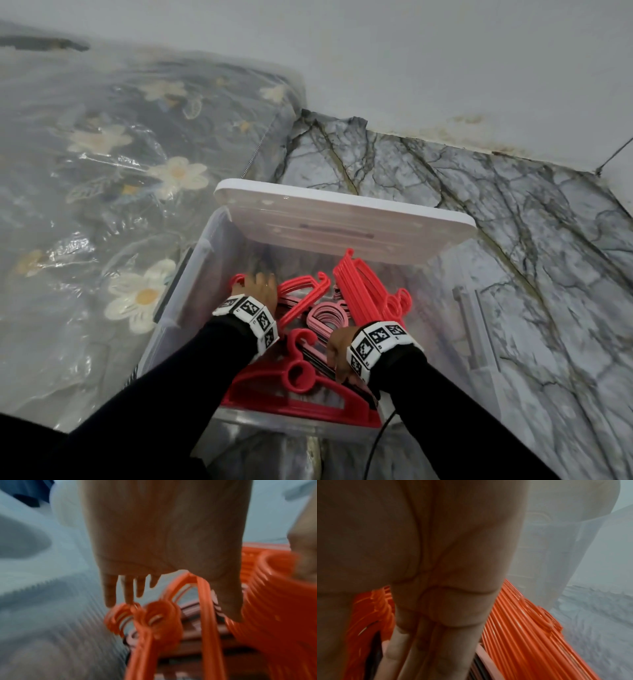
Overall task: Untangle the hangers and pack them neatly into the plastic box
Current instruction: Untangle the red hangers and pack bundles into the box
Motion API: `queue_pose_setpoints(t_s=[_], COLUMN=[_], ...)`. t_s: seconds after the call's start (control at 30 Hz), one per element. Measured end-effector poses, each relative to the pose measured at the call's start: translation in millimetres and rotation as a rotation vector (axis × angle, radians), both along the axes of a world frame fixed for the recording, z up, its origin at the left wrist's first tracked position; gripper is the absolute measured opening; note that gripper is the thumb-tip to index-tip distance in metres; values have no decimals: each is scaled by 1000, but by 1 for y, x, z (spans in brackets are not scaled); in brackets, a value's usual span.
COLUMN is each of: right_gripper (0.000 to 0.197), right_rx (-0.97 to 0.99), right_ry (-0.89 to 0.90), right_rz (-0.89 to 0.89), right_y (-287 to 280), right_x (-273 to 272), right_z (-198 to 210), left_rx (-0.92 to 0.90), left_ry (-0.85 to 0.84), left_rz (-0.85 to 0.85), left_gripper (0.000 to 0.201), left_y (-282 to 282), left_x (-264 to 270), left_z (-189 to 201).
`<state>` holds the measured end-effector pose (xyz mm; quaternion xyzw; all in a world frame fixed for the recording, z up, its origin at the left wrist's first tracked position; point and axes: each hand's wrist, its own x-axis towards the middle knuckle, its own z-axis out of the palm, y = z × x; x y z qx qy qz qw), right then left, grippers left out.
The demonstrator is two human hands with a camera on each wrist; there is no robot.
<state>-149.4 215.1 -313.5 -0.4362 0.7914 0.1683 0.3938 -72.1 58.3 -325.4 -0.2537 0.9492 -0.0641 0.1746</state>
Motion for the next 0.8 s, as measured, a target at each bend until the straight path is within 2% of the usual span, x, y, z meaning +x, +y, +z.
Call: queue_pose_setpoints(t_s=[0.03, 0.1, 0.23, 0.3, 0.5, 0.6, 0.7, 0.77, 0.8], right_gripper=[4, 32, 47, 45, 36, 30, 33, 18, 23], right_rx=[-2, 19, -13, -9, 6, -12, -41, -48, -59], right_ry=[-5, -66, -61, -37, -26, -19, -23, 0, 3], right_rz=[-10, 46, 127, 147, 153, 137, 124, 95, 79], right_y=[-1, -4, -7, -9, -7, -6, -4, -2, -2], right_x=[1, -2, -7, -4, 4, 7, 6, 8, 7], right_z=[-2, -9, -35, -40, -31, -29, -36, -36, -38], left_rx=[-35, -69, -118, -117, -114, -131, -96, -49, -30], left_ry=[4, -32, -47, -90, -53, -95, -74, -42, -26], left_rz=[-6, -16, -35, -19, -23, -40, -16, 7, 18], left_gripper=[76, 63, 44, 47, 78, 91, 86, 74, 71], left_y=[2, 4, 4, 7, 9, 11, 10, 8, 7], left_x=[0, -1, -9, -9, -11, -12, -16, -17, -18], left_z=[-6, -12, -10, -9, -22, -29, -37, -39, -40])
